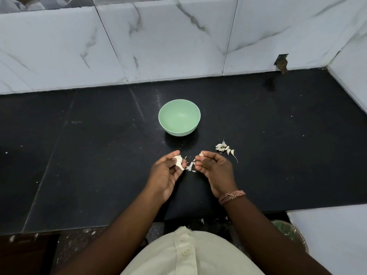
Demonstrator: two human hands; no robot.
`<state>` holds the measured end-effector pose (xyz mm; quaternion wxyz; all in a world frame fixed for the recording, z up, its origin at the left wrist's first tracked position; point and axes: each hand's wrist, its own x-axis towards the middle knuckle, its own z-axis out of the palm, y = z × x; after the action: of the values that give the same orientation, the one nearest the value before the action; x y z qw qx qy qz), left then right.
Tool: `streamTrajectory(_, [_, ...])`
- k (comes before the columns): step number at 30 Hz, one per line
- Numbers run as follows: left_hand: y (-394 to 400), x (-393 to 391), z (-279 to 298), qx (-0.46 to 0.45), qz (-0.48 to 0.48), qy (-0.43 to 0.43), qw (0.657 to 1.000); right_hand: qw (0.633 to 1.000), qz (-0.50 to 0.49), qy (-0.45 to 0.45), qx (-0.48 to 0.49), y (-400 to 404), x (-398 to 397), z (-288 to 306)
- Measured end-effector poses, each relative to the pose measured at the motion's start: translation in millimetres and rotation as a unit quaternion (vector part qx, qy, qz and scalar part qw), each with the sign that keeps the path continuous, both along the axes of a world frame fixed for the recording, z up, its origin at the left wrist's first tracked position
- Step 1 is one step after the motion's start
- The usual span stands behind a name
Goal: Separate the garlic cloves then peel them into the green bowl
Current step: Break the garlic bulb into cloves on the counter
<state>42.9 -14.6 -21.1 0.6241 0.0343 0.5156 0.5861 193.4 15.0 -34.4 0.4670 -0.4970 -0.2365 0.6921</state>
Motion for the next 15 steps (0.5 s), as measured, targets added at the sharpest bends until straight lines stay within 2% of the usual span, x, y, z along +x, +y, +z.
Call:
streamTrajectory(4, [1.8,3.7,1.5,0.003,-0.018,0.009,1.000,0.999,-0.007,-0.042,0.011,0.7,7.8,2.3])
streamTrajectory(11, [0.2,17.5,5.5,0.006,-0.132,0.079,0.988,0.995,0.048,-0.069,0.053,-8.4,2.2,8.0])
streamTrajectory(15, [-2.3,18.6,6.8,0.013,-0.130,0.098,0.987,0.992,0.063,-0.094,0.049,-12.0,-1.5,5.8])
